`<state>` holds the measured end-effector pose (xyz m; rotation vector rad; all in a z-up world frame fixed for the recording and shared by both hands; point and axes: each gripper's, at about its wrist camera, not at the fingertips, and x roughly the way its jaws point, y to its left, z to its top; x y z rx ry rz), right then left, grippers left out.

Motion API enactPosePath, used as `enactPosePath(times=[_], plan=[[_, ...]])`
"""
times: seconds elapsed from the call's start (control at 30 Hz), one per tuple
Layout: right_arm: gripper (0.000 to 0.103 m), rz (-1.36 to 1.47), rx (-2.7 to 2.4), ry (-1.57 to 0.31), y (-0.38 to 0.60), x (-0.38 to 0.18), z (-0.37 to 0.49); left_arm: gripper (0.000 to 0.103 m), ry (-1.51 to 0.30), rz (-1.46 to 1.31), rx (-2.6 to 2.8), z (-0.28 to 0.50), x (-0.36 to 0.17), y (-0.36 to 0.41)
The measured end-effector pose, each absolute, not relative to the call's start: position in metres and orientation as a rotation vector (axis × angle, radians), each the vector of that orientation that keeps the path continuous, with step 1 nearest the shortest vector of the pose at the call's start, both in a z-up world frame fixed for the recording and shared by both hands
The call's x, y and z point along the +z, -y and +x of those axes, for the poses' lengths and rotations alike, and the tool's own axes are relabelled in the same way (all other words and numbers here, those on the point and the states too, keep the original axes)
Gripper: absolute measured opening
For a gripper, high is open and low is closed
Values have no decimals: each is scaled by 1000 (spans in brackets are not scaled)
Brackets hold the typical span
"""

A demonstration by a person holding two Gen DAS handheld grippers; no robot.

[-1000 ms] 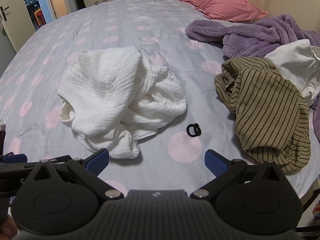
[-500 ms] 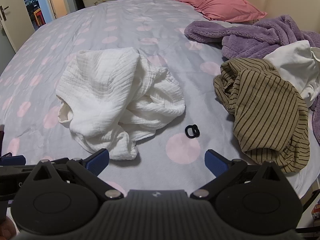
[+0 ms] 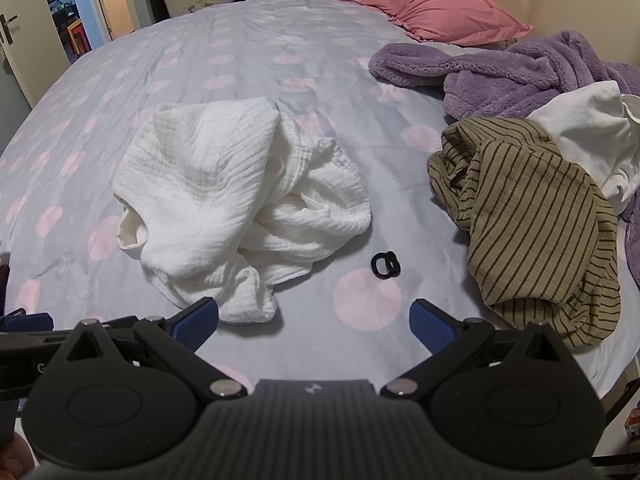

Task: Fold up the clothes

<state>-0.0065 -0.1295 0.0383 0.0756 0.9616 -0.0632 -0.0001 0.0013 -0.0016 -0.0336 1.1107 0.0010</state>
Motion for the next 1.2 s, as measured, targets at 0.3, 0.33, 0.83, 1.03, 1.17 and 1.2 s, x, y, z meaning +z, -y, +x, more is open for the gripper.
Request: enactPosePath(times=[0.3, 0.33, 0.83, 1.03, 1.17, 1.2], plan=[[103, 72, -61, -962, 129, 38, -6, 99, -1109, -35, 1, -1, -1, -2], [103, 72, -60, -961, 129, 38, -6, 99, -1109, -36, 2, -1, -1, -3], [102, 116, 112, -928, 114, 41, 3, 99, -1119, -41, 23, -5, -5, -27], [102, 129, 125, -949, 101, 40, 10, 99, -1119, -51, 35, -6, -6, -44], [101, 102, 158, -924, 86, 43, 13, 99, -1120, -51, 29, -10, -5, -47], [100, 91, 167, -918, 81, 43, 14, 99, -1121, -47, 26, -11, -5, -47]])
